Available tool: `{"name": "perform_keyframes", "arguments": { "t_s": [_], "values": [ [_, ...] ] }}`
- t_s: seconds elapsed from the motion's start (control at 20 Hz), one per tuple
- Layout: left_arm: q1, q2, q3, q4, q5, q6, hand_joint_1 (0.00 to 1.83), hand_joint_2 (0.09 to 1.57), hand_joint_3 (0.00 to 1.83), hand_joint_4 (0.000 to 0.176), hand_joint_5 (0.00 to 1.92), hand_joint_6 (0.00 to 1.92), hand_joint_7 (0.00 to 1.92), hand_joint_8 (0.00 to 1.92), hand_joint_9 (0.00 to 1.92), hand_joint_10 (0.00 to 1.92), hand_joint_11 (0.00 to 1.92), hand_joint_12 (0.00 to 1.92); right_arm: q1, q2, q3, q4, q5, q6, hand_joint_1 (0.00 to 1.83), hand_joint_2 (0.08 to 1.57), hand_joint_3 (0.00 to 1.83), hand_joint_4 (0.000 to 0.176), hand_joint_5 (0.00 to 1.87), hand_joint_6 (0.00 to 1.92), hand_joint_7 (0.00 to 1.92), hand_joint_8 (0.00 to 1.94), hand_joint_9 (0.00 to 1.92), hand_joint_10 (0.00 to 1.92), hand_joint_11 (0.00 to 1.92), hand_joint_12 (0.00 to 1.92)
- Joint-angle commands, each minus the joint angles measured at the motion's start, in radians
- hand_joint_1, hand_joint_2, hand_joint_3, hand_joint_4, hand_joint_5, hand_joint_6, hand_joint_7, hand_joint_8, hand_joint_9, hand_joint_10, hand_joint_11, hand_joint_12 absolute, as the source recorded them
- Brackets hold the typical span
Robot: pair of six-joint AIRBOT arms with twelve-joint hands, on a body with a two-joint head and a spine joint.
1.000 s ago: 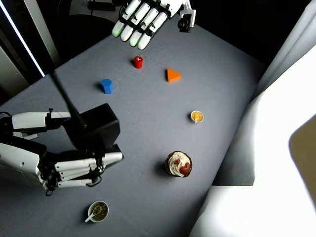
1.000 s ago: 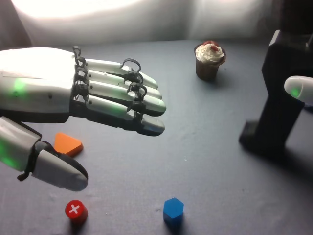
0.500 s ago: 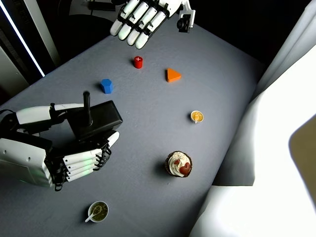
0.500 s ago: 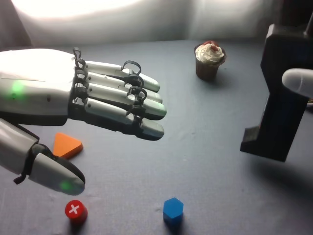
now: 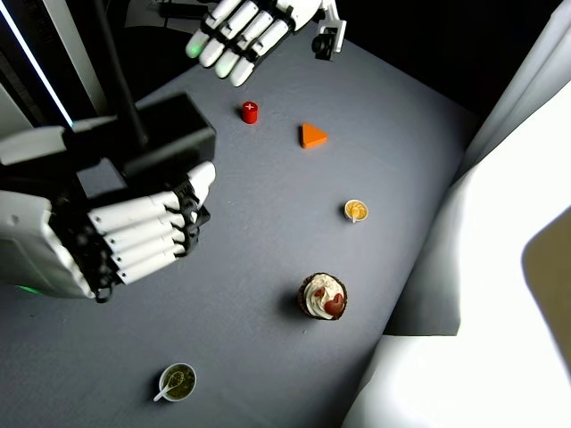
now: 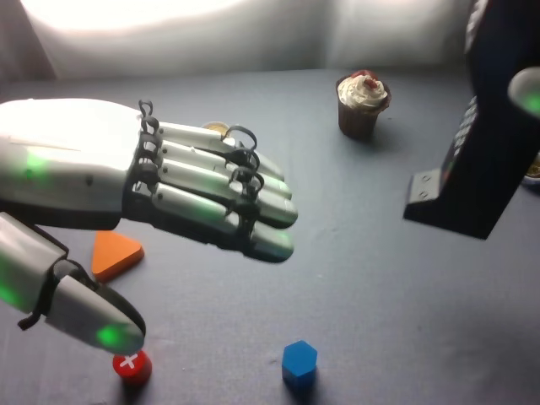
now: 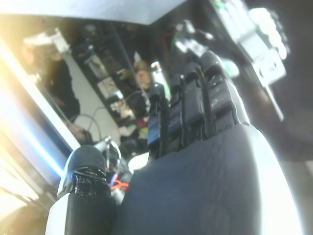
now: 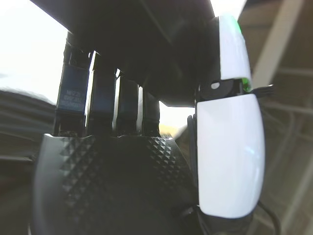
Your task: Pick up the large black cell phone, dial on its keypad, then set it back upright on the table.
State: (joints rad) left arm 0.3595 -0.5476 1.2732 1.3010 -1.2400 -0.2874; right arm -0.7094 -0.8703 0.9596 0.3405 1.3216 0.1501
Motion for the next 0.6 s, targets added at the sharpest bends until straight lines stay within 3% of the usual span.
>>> {"name": "perform_keyframes", "arguments": {
  "t_s": [0.0,0.1,0.2,0.25,0.3,0.35,0.4,0.45,0.5,0.55],
  "values": [
    [-0.012,0.003,-0.009,-0.128,-0.037,0.006,0.00,1.27,0.01,0.023,0.20,0.00,0.12,0.00,0.11,0.00,0.00,0.30,0.007,0.013,-0.005,-0.008,0.154,0.022,1.37,1.15,0.00,0.000,0.86,0.92,0.87,1.18,0.90,1.37,0.95,1.33],
    [0.015,0.003,-0.017,-0.183,0.006,0.014,0.28,1.26,0.00,0.009,0.26,0.00,0.19,0.00,0.24,0.01,0.00,0.71,0.007,0.024,-0.013,-0.028,0.159,0.046,1.37,1.17,0.00,0.000,0.85,0.90,0.84,1.23,0.87,1.42,0.93,1.40],
    [0.013,0.003,-0.014,-0.191,0.052,0.020,0.43,1.34,0.00,0.036,0.26,0.00,0.21,0.00,0.39,0.03,0.00,1.04,0.006,0.033,-0.015,-0.057,0.166,0.066,1.36,1.18,0.00,0.000,0.86,0.89,0.79,1.33,0.85,1.42,0.93,1.29],
    [-0.001,-0.002,-0.006,-0.190,0.077,0.025,0.59,1.29,0.00,0.056,0.25,0.00,0.28,0.01,0.51,0.06,0.07,1.15,0.004,0.036,-0.015,-0.069,0.170,0.076,1.36,1.18,0.00,0.000,0.85,0.93,0.77,1.35,0.85,1.41,0.93,1.27],
    [-0.009,-0.007,-0.001,-0.187,0.088,0.025,0.73,1.20,0.00,0.095,0.24,0.00,0.41,0.01,0.60,0.17,0.12,1.38,0.001,0.038,-0.016,-0.074,0.170,0.080,1.36,1.18,0.00,0.000,0.85,0.93,0.78,1.33,0.86,1.40,0.93,1.28],
    [-0.016,-0.013,0.004,-0.182,0.101,0.025,0.82,1.16,0.00,0.129,0.22,0.00,0.49,0.01,0.55,0.60,0.16,1.54,-0.002,0.040,-0.016,-0.079,0.170,0.084,1.36,1.18,0.00,0.000,0.85,0.93,0.79,1.31,0.85,1.41,0.93,1.28],
    [-0.024,-0.022,0.003,-0.176,0.117,0.034,0.93,1.18,0.01,0.149,0.16,0.00,0.58,0.03,0.54,1.15,0.29,1.75,-0.010,0.041,-0.016,-0.088,0.170,0.087,1.36,1.17,0.00,0.000,0.86,0.91,0.81,1.29,0.87,1.38,0.95,1.27],
    [-0.039,-0.033,-0.003,-0.170,0.132,0.043,0.98,1.23,0.00,0.159,0.08,0.00,0.44,0.65,0.43,1.60,0.29,1.89,-0.015,0.042,-0.016,-0.096,0.171,0.087,1.36,1.17,0.00,0.000,0.87,0.90,0.78,1.32,0.86,1.41,0.95,1.28],
    [-0.038,-0.034,-0.016,-0.169,0.166,0.063,0.98,1.24,0.00,0.151,0.04,0.00,0.31,1.10,0.34,1.79,0.30,1.91,-0.019,0.042,-0.016,-0.102,0.173,0.090,1.36,1.18,0.00,0.000,0.87,0.90,0.77,1.33,0.86,1.41,0.95,1.27],
    [-0.040,-0.034,-0.028,-0.170,0.207,0.083,1.19,1.32,0.02,0.146,0.03,0.00,0.47,1.59,0.34,1.89,0.17,1.92,-0.022,0.042,-0.017,-0.106,0.174,0.091,1.36,1.18,0.00,0.000,0.87,0.89,0.76,1.35,0.84,1.43,0.95,1.28]
  ]
}}
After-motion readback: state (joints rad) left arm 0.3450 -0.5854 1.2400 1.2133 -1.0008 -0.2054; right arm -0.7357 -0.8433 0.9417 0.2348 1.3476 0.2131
